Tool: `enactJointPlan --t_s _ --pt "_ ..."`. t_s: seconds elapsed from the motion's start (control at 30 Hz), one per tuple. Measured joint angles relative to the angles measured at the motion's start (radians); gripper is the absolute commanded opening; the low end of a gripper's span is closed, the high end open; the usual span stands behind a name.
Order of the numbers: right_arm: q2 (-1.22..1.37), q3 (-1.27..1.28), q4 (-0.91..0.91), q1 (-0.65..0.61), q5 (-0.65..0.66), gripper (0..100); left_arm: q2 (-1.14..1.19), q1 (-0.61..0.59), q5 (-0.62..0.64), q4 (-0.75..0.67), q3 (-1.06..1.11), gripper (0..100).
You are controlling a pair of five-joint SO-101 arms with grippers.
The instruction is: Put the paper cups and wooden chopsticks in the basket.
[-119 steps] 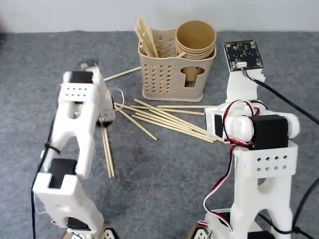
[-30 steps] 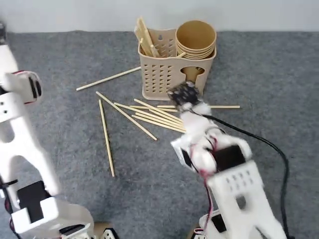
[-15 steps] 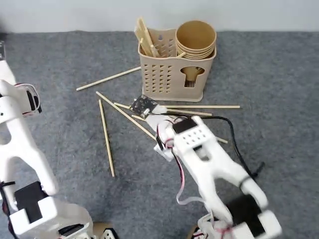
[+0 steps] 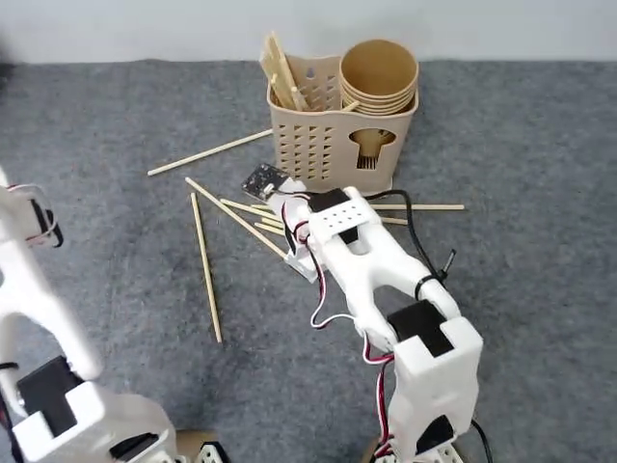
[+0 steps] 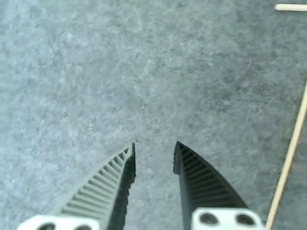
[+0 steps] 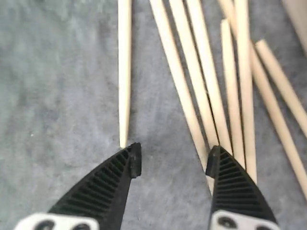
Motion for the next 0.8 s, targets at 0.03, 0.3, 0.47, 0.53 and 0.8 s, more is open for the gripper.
enactJointPlan --t_s 0.03,0.3,0.47,0.53,0.8 --pt "0.009 -0.009 0.000 0.003 0.000 23.1 -0.003 -0.011 0.002 0.000 0.011 13" --pt "0.043 -0.038 0.000 0.011 0.000 23.2 -0.006 -0.040 -0.032 -0.072 0.161 13" --pt "0.057 -0.081 0.000 0.028 0.000 23.2 -0.006 -0.043 -0.032 -0.126 0.201 13" --pt "0.058 -0.091 0.000 0.034 0.000 23.1 -0.006 -0.041 -0.032 -0.132 0.209 13" --pt "0.104 -0.121 -0.006 0.043 0.002 23.0 -0.006 -0.041 -0.034 -0.169 0.328 8"
